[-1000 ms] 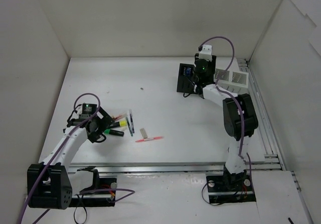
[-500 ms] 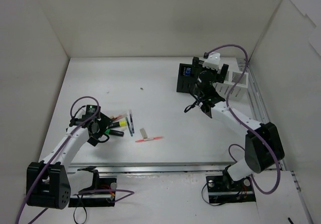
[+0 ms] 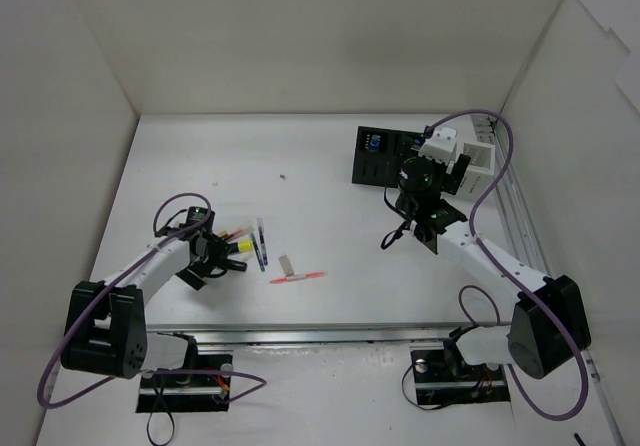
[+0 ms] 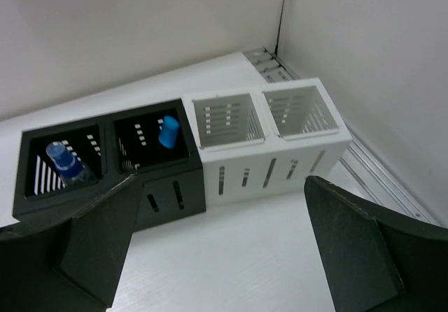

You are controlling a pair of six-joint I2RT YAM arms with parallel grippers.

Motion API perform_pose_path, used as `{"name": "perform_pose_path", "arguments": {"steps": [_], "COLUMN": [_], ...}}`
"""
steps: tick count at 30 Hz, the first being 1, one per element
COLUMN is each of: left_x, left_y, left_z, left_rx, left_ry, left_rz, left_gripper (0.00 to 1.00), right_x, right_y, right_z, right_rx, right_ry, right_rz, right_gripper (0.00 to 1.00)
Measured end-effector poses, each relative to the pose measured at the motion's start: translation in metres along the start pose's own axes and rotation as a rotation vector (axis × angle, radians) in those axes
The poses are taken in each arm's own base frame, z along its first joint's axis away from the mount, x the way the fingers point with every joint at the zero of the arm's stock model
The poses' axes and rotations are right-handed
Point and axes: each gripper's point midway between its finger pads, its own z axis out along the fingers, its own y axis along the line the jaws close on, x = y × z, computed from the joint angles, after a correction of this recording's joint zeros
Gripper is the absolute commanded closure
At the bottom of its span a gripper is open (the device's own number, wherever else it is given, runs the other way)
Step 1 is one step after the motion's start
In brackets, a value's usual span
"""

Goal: Sort the stationery into containers
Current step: Pick up the pen from the center of the board.

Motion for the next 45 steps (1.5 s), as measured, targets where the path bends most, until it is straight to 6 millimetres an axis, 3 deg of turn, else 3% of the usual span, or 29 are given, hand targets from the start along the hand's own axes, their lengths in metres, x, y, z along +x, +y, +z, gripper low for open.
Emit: {"name": "perform_pose_path", "arguments": {"steps": [10, 18, 22, 26, 30, 34, 39, 45], "left_x": [0.001, 0.002, 0.002, 0.001, -0.003, -0.001, 0.035, 0.088], "left_y": [-0.008, -0.019, -0.021, -0.025, -0.043, -0.066, -0.106, -0.127], "left_z": [0.007, 0.01, 0.009, 0.001, -0.023, -0.057, -0.105, -0.144], "left_rx": [-0.015, -0.011, -0.003, 0.031, 0.178, 0.405, 0.749, 1.001], "left_ry": [-0.003, -0.006, -0.013, -0.032, -0.081, -0.14, -0.157, -0.171], "left_rz": [0.01, 0.031, 0.056, 0.096, 0.2, 0.379, 0.746, 1.135], "left_gripper": [0.48, 0.66, 0.87, 1.0, 1.0, 0.99, 1.0, 1.0], "right_x": [0.031, 0.012, 0.007, 0.005, 0.007, 0.02, 0.03, 0.04], "right_y": [-0.011, -0.033, -0.045, -0.047, -0.026, 0.011, 0.056, 0.111], "right_z": [-0.01, -0.03, -0.042, -0.052, -0.062, -0.081, -0.115, -0.148], "right_rx": [0.016, 0.008, -0.015, -0.073, -0.224, -0.476, -0.79, -1.047], "right_ry": [0.118, 0.099, 0.089, 0.095, 0.127, 0.196, 0.286, 0.407], "right_rz": [-0.044, 0.033, 0.062, 0.068, 0.05, 0.001, -0.012, 0.077], "right_gripper": [0.02, 0.02, 0.02, 0.02, 0.02, 0.02, 0.02, 0.02]}}
